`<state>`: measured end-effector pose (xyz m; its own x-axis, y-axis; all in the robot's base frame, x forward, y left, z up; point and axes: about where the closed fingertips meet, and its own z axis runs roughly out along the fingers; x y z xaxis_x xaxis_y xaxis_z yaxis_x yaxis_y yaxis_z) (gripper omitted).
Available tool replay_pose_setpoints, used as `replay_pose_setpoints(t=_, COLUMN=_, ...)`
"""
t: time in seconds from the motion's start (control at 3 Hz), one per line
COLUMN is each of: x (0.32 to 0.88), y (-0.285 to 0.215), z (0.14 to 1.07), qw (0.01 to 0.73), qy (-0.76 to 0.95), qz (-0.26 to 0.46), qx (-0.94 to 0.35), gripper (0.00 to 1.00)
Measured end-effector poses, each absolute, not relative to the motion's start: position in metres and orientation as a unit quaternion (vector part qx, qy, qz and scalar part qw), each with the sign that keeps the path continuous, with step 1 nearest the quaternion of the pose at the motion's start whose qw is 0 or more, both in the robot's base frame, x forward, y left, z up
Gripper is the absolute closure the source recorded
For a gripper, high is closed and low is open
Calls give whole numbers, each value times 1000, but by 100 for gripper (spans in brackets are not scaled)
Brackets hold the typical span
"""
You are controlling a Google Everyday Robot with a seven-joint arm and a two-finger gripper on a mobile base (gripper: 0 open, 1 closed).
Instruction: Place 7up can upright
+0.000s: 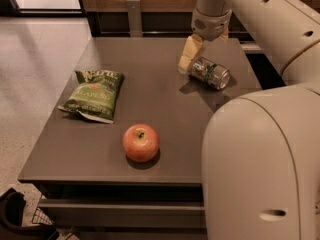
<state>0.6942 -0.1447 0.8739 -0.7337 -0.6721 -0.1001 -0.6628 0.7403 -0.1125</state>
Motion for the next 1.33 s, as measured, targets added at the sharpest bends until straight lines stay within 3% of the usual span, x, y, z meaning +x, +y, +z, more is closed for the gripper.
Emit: replay_pose_setpoints(t=1.33, x=704, y=-172, z=861, qw=52, qy=945, qz=-38, qx=-322, gripper=0)
